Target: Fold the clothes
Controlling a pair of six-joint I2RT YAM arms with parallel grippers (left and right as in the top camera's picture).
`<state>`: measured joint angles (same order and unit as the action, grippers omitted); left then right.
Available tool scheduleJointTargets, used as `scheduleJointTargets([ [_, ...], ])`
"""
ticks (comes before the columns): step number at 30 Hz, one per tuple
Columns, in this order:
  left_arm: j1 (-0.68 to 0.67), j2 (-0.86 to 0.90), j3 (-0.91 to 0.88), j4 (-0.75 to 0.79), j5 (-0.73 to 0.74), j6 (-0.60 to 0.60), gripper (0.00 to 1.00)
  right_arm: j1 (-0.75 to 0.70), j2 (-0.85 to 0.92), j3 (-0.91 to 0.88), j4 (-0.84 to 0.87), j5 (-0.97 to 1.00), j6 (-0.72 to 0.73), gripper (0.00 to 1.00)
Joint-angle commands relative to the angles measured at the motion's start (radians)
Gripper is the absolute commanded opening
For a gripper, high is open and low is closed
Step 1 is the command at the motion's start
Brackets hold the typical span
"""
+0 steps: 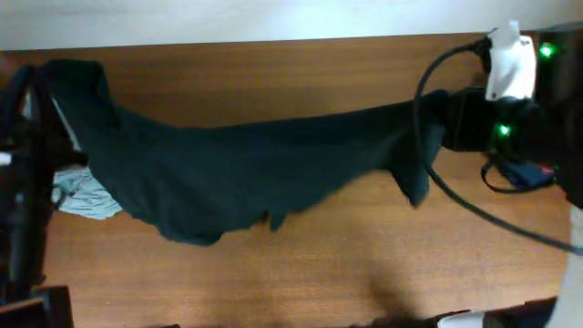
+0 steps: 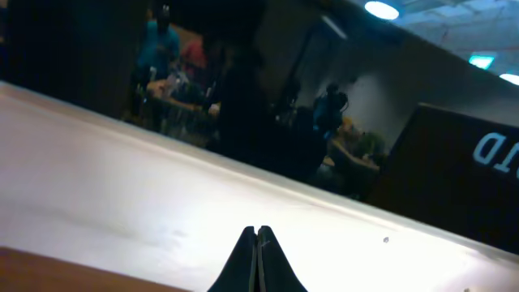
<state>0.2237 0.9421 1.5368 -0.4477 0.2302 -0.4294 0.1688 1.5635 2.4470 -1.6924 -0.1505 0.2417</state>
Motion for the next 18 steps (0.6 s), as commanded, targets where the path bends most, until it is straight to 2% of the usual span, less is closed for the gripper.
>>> scheduleJointTargets([
  [1,-0.013,0.074,0.013,0.002,-0.026,0.029,0.01,-0.006,0.07,0.004,0.002,0.028,0.034,0.04],
  [10,-0.085,0.307,0.013,0.013,-0.063,0.032,0.01,-0.008,0.22,0.004,0.067,0.058,0.033,0.04],
  [18,-0.131,0.55,0.013,0.077,-0.066,0.031,0.01,-0.035,0.448,0.004,0.14,0.058,0.029,0.04],
])
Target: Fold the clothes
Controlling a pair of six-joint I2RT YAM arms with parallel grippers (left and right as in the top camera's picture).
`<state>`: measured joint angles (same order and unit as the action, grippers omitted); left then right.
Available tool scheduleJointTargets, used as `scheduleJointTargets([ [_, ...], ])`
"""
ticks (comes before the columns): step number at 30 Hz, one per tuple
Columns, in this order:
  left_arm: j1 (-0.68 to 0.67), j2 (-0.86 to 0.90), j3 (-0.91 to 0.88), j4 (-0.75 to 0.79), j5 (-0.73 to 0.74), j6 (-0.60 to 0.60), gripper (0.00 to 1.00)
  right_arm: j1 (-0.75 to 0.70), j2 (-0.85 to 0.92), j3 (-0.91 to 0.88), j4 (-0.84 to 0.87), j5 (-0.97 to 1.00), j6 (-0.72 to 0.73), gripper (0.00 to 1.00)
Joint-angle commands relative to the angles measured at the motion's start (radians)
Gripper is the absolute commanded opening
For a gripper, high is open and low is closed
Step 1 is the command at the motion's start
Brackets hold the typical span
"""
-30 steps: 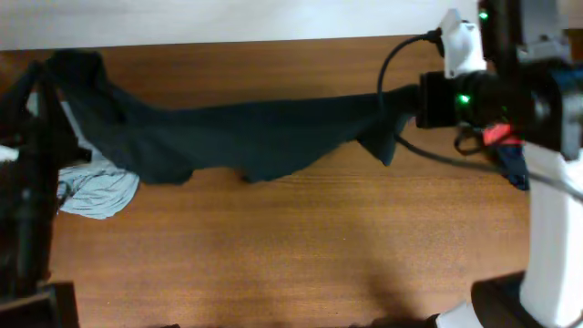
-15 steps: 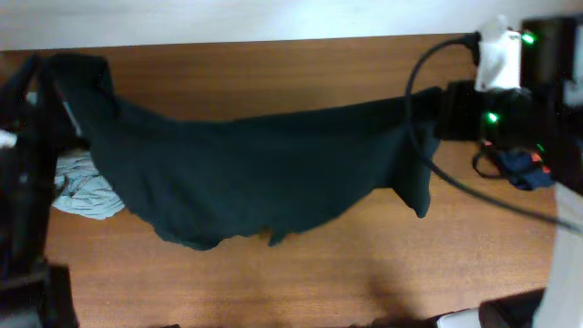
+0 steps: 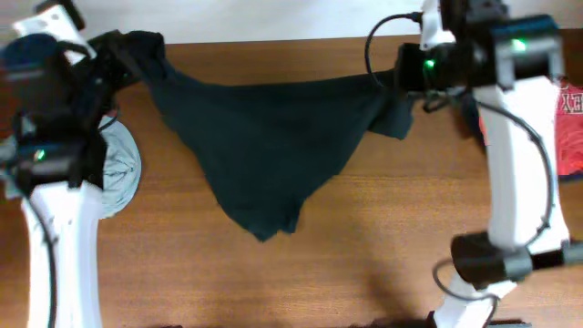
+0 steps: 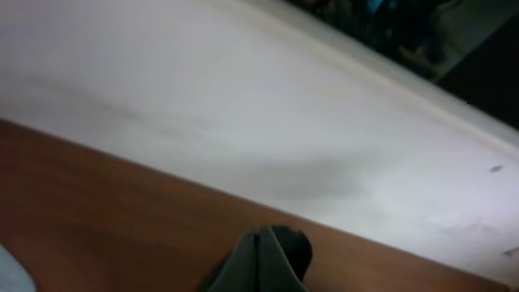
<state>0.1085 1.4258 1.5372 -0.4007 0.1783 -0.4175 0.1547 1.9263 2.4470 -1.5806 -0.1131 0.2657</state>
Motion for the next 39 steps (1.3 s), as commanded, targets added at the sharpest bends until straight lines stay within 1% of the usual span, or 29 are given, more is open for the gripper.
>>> scheduleJointTargets([
  [1,-0.02,0.087,0.012,0.044,-0.018,0.019,0.01,-0.026,0.116,0.004,0.045,0.02,0.005,0.04],
  [15,-0.119,0.362,0.012,0.272,-0.173,0.019,0.01,-0.032,0.448,0.003,0.332,0.021,-0.007,0.04],
  [16,-0.127,0.384,0.012,0.294,-0.18,0.019,0.09,-0.032,0.467,0.003,0.362,0.02,-0.012,0.04],
  [17,-0.135,0.407,0.012,0.32,-0.183,0.019,0.39,-0.032,0.484,0.003,0.393,0.02,-0.014,0.16],
  [18,-0.143,0.432,0.012,0.345,-0.185,0.019,0.79,-0.032,0.504,0.003,0.436,0.019,-0.023,0.49],
  [19,-0.15,0.456,0.012,0.368,-0.187,0.019,0.99,-0.032,0.514,0.003,0.459,0.02,-0.029,0.89],
  [20,-0.156,0.478,0.012,0.388,-0.188,0.019,0.99,-0.032,0.523,0.003,0.48,0.02,-0.037,0.99],
  [24,-0.159,0.521,0.012,0.406,-0.182,0.019,0.99,-0.034,0.526,0.005,0.503,0.024,-0.052,0.99],
  [28,-0.159,0.507,0.016,0.342,-0.136,0.02,0.99,-0.047,0.512,0.011,0.438,0.019,-0.051,0.99],
  [32,-0.171,0.449,0.016,0.181,-0.044,0.056,0.99,-0.062,0.498,0.011,0.288,0.02,-0.051,0.99],
  [36,-0.215,0.399,0.016,0.017,-0.036,0.097,0.99,-0.077,0.497,0.011,0.161,0.021,-0.052,0.99],
  [39,-0.274,0.378,0.016,-0.108,-0.037,0.129,0.91,-0.087,0.497,0.011,0.082,0.021,-0.082,0.99],
])
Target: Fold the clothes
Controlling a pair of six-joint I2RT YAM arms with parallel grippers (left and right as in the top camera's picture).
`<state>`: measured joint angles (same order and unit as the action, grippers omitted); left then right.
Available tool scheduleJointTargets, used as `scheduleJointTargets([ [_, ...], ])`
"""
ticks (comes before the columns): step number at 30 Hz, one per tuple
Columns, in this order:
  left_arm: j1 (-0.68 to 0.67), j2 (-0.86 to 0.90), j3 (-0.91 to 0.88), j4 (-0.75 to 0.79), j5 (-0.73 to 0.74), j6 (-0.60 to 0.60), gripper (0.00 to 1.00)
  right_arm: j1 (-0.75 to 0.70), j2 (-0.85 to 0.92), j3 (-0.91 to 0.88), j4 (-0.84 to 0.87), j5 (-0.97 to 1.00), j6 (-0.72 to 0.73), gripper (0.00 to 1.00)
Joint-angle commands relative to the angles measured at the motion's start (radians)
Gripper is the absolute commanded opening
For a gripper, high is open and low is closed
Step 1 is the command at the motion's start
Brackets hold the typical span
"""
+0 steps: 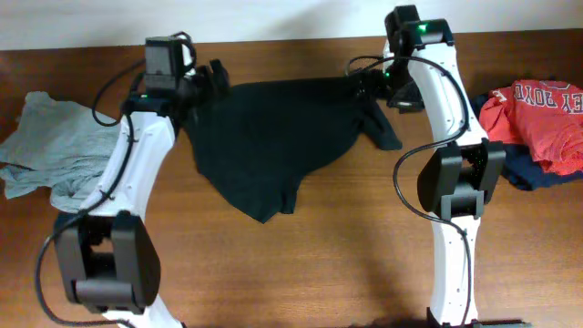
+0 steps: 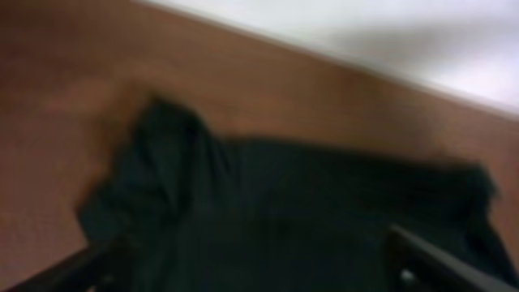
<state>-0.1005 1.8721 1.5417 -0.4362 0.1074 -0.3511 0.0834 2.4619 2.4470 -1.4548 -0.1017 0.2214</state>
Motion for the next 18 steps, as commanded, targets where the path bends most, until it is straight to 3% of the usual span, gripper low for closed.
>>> scheduleJointTargets([
  [1,-0.086,-0.07,0.012,-0.113,0.034,0.063,0.89,-0.018,-0.039,0.011,-0.068,0.009,-0.052,0.99],
  [13,-0.277,-0.069,0.009,-0.481,0.008,0.145,0.62,-0.021,-0.034,-0.013,-0.121,0.054,-0.124,1.0],
  [18,-0.368,-0.069,-0.002,-0.526,-0.006,0.192,0.61,-0.021,-0.034,-0.066,-0.099,0.054,-0.14,0.99],
])
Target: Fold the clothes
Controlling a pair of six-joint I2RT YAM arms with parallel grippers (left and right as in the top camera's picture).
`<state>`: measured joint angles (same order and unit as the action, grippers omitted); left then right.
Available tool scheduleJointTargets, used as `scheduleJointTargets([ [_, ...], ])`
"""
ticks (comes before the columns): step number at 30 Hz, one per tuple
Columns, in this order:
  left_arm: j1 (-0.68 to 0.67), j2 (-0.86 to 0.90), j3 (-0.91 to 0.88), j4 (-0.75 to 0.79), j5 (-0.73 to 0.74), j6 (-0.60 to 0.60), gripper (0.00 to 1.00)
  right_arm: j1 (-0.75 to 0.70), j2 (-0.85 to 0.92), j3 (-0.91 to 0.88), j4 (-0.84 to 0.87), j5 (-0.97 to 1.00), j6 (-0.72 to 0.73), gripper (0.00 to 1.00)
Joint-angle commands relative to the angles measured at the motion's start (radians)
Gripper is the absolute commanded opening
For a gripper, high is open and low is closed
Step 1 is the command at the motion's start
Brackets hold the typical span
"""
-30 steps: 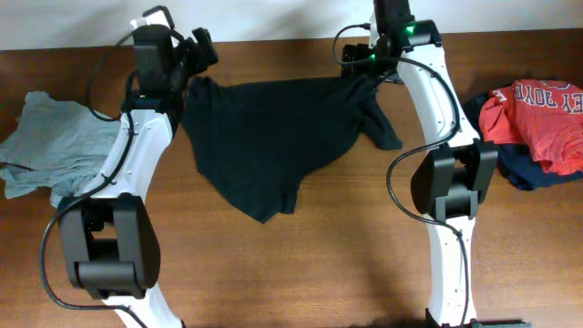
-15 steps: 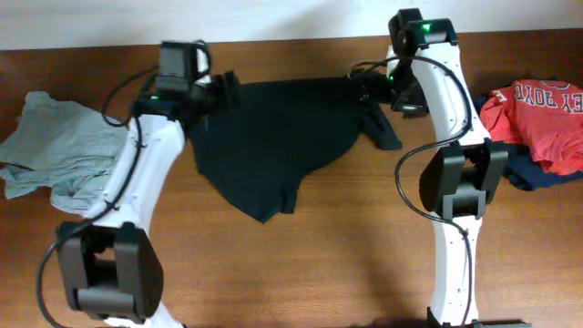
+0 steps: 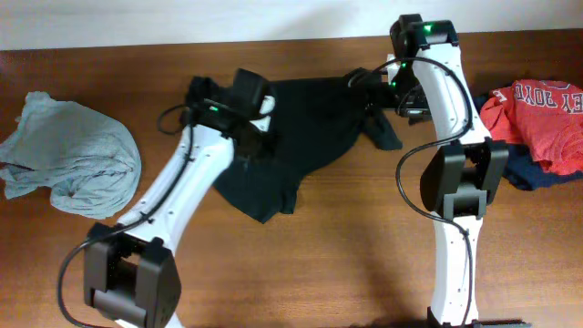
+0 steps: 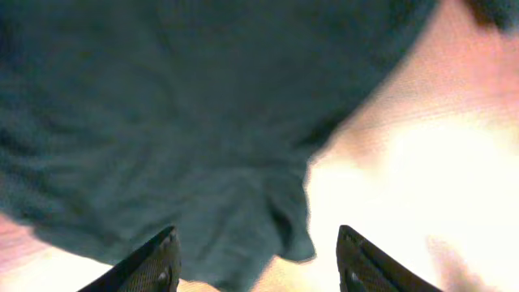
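Observation:
A dark green shirt (image 3: 305,123) lies spread on the wooden table (image 3: 364,264), its lower point towards the front. My left gripper (image 3: 257,138) hovers over the shirt's left-middle part. In the left wrist view that gripper (image 4: 258,253) is open, both fingers wide apart above the shirt (image 4: 162,122) and its lower hem, with nothing between them. My right gripper (image 3: 375,91) is at the shirt's far right corner, where the cloth is bunched. Its jaws are hidden from the overhead camera.
A crumpled grey garment (image 3: 73,164) lies at the left end of the table. A red printed shirt (image 3: 537,100) rests on a navy garment (image 3: 517,171) at the right end. The table's far edge meets a white wall.
My left gripper, open at the shirt's far left corner, has moved right and forward and is now over the shirt's left-middle. The shirt and the right arm have stayed put.
First the shirt hung stretched in the air between both grippers, the left one shut. Then it was held lower, near the table's far edge. Later it lay spread on the table with my left gripper open at its corner, and now that gripper is over the cloth.

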<state>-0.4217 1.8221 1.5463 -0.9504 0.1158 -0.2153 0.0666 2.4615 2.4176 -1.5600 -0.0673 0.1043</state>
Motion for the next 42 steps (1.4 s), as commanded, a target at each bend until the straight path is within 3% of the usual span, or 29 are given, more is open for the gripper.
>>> scheduleJointTargets([
  [1,-0.057,-0.019,-0.011,-0.013,-0.026,0.056,0.61,-0.005,-0.033,-0.048,0.01,0.02,-0.023,0.99],
  [4,-0.08,-0.014,-0.04,-0.01,-0.079,0.056,0.6,-0.004,-0.033,-0.09,0.027,0.019,-0.023,0.98],
  [7,-0.082,0.004,-0.094,-0.011,-0.087,0.056,0.49,-0.005,-0.033,-0.149,0.052,0.019,-0.023,0.98],
  [10,-0.082,0.011,-0.144,-0.011,-0.087,0.056,0.34,-0.005,-0.033,-0.182,0.072,0.019,-0.023,0.97],
  [13,-0.082,0.011,-0.195,-0.008,-0.085,0.052,0.11,-0.005,-0.033,-0.189,0.092,0.015,-0.022,0.93],
  [16,-0.082,0.011,-0.233,0.012,-0.085,0.052,0.01,-0.004,-0.033,-0.19,0.103,0.0,-0.019,0.89],
  [26,-0.082,0.011,-0.357,0.161,-0.079,0.045,0.01,-0.003,-0.033,-0.256,0.171,-0.011,-0.019,0.86],
  [32,-0.082,0.011,-0.465,0.337,-0.088,0.045,0.01,-0.002,-0.033,-0.273,0.184,-0.03,-0.019,0.8],
  [42,-0.077,0.043,-0.509,0.39,-0.166,0.047,0.01,-0.002,-0.033,-0.273,0.176,-0.053,-0.019,0.8],
])
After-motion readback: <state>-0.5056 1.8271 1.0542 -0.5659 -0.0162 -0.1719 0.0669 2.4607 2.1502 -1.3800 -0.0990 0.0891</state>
